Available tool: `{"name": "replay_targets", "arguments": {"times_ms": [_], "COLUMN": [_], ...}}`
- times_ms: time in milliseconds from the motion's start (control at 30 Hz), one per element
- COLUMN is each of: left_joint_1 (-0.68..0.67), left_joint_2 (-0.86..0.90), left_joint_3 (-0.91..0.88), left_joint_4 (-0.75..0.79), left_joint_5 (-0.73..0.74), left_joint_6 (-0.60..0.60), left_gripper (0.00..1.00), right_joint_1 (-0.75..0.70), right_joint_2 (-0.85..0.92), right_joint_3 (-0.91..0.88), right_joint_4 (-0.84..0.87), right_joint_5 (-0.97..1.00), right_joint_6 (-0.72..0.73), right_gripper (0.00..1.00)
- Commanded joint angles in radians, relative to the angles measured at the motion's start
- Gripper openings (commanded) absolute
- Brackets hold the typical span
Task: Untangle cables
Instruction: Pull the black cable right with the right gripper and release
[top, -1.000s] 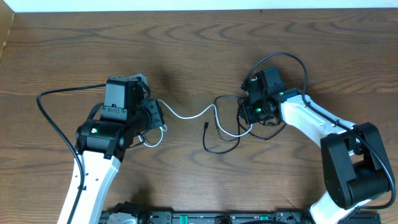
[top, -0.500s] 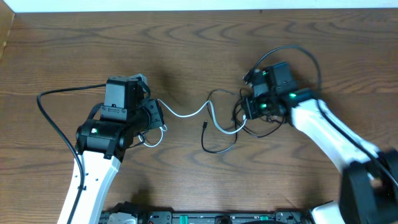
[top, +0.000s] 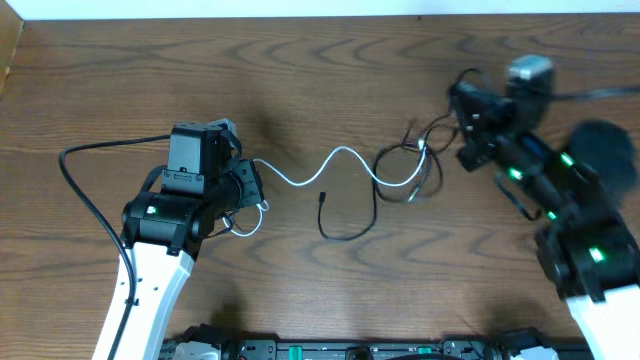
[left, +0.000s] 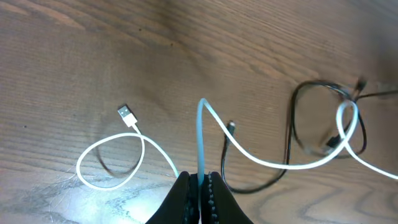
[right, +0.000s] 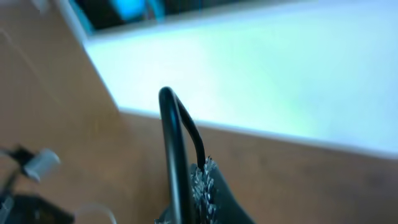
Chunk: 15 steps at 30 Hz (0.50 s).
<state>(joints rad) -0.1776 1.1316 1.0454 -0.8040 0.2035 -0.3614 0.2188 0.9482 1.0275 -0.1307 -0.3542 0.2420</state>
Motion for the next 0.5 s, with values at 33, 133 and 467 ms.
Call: {"name": "replay_targets", "arguments": {"times_ms": [33, 133, 467], "left_joint_1": [0.005, 0.005, 0.005], "left_joint_2": [-0.002, -0.002, -0.002], "left_joint_3": [0.006, 0.006, 0.006], "left_joint_4": [0.0, 0.0, 0.0], "left_joint_5": [-0.014, -0.014, -0.014], "left_joint_6": [0.013, 0.013, 0.013], "left_gripper": [0.07, 0.07, 0.07], "right_joint_1": [-0.011, -0.011, -0.011], "right_joint_2": [-0.09, -0.119, -0.103], "right_joint_3": [0.005, 0.005, 0.005], "right_joint_4": [0.063, 0.071, 0.044], "right_joint_5": [0.082, 0.142, 0.217], "right_joint_6": [0.034, 0.034, 0.072], "right_gripper": [0.01, 0.01, 0.01]}}
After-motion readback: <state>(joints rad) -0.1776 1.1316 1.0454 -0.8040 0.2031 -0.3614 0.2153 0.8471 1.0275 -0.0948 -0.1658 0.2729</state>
